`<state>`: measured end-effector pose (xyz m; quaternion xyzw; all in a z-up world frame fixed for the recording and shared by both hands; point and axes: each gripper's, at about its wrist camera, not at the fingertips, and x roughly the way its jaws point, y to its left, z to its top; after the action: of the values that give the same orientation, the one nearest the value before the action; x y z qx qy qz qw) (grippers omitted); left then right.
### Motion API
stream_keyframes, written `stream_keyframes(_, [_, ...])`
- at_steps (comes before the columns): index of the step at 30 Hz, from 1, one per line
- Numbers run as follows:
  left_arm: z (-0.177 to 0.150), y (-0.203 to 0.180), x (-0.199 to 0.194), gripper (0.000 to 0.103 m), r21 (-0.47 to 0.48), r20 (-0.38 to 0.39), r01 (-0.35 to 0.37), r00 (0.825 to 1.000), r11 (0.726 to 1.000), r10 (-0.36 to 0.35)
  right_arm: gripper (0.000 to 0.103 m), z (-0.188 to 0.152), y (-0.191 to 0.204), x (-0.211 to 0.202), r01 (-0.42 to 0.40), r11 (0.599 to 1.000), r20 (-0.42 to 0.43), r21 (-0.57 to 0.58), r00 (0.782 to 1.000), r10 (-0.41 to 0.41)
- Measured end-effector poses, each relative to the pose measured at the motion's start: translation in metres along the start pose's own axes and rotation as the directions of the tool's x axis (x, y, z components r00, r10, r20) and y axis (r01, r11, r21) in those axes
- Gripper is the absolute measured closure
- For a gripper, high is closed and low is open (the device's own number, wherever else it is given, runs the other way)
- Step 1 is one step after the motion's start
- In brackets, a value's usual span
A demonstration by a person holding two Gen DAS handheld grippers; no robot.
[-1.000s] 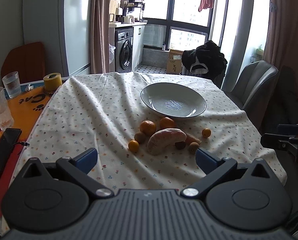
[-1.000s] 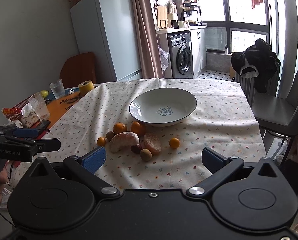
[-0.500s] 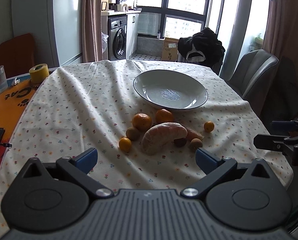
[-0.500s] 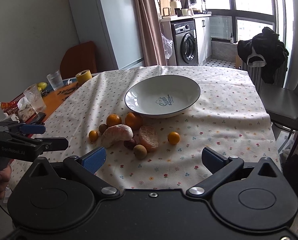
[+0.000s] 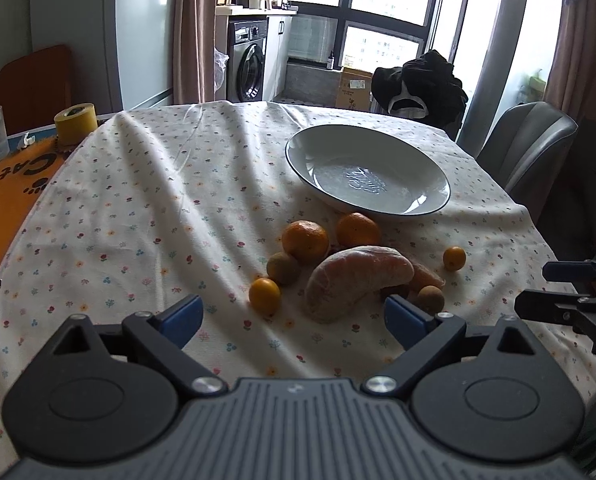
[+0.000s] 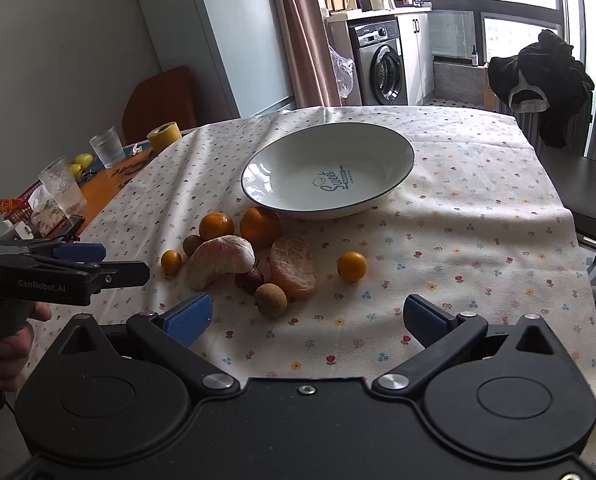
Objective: Organize fruits
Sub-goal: 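Move the right tool toward the brown kiwi while the left tool approaches a small orange, then close the right tool on the brown kiwi while the left tool grasps the small orange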
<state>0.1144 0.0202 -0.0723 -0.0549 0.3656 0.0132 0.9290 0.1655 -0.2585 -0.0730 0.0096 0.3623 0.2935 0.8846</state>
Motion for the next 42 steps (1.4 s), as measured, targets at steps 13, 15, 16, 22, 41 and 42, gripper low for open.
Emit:
stream_keyframes(13, [0.000, 0.020, 0.037, 0.041, -0.043, -0.040, 0.004, 0.999, 0.999, -0.006, 0.031, 0.000, 0.010, 0.042, -0.053, 0.999, -0.060, 0.015, 0.997, 0.053])
stream_keyframes(15, [0.001, 0.023, 0.041, 0.043, -0.043, -0.039, -0.001, 0.999, 0.999, -0.001, 0.035, 0.000, 0.012, 0.048, -0.056, 0.998, -0.071, 0.016, 0.996, 0.057])
stream_keyframes(16, [0.001, 0.024, 0.043, 0.043, -0.048, -0.042, -0.001, 0.999, 0.999, -0.001, 0.039, 0.000, 0.013, 0.050, -0.059, 0.998, -0.076, 0.012, 0.995, 0.060])
stream_keyframes(22, [0.002, 0.027, 0.051, 0.049, -0.057, -0.043, 0.001, 0.999, 0.998, -0.004, 0.054, -0.001, 0.017, 0.061, -0.076, 0.997, -0.097, 0.008, 0.992, 0.076])
stream_keyframes(41, [0.008, 0.033, 0.055, 0.081, -0.088, -0.032, 0.009, 0.999, 0.996, -0.012, 0.079, 0.000, 0.013, 0.058, -0.086, 0.996, -0.084, 0.009, 0.993, 0.086])
stream_keyframes(42, [0.009, 0.032, 0.054, 0.081, -0.086, -0.031, 0.010, 0.999, 0.996, -0.012, 0.079, 0.001, 0.013, 0.057, -0.082, 0.997, -0.083, 0.010, 0.993, 0.082])
